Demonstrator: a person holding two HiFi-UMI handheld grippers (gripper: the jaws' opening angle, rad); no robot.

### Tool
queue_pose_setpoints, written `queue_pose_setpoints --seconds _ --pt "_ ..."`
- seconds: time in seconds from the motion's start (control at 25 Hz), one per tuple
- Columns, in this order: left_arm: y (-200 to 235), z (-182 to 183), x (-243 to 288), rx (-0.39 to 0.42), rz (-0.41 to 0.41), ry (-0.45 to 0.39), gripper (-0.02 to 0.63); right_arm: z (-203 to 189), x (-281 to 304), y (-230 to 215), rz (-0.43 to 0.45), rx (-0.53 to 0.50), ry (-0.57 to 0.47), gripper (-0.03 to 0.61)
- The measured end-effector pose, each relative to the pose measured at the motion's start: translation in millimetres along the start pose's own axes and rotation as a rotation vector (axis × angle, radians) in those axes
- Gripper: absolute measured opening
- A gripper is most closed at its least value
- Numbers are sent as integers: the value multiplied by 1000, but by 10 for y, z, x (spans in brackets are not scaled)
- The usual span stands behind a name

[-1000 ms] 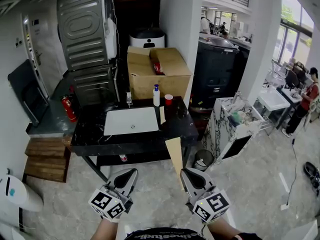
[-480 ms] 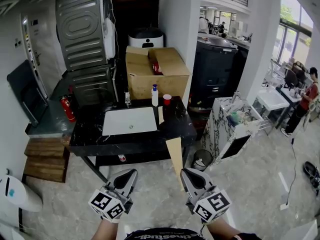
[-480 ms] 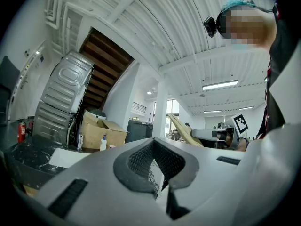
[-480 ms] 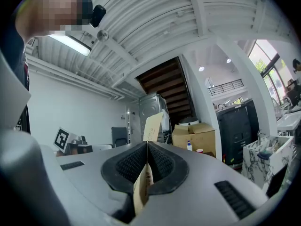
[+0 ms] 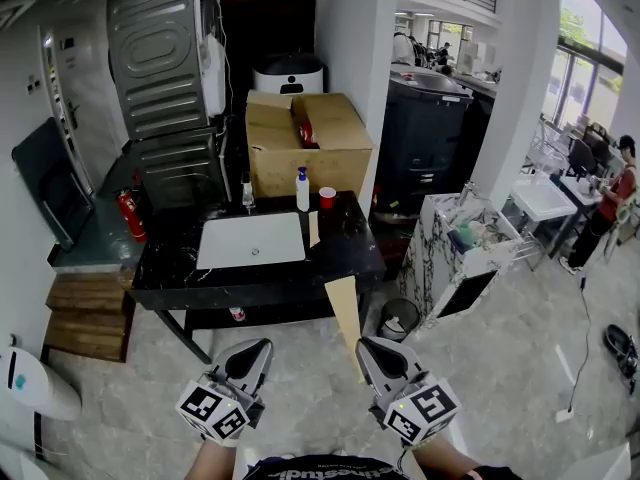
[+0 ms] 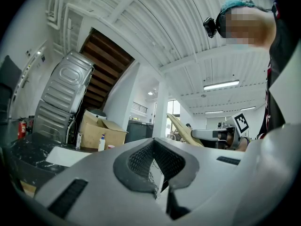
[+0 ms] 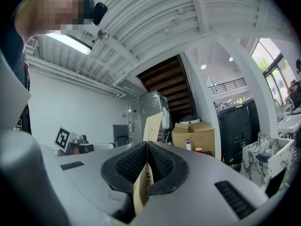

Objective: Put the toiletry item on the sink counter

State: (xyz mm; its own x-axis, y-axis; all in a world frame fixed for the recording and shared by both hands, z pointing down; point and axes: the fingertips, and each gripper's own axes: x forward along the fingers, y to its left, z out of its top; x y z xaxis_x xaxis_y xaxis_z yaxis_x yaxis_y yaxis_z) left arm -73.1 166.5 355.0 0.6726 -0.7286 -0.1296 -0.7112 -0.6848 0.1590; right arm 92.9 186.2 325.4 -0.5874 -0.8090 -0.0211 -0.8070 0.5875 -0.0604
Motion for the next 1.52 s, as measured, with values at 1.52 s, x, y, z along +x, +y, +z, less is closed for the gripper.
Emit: queue_pose_setpoints --seconds 1.52 --pt "1047 -168 1569 1 -35 -10 14 -3 1263 -1329 -43 10 27 41"
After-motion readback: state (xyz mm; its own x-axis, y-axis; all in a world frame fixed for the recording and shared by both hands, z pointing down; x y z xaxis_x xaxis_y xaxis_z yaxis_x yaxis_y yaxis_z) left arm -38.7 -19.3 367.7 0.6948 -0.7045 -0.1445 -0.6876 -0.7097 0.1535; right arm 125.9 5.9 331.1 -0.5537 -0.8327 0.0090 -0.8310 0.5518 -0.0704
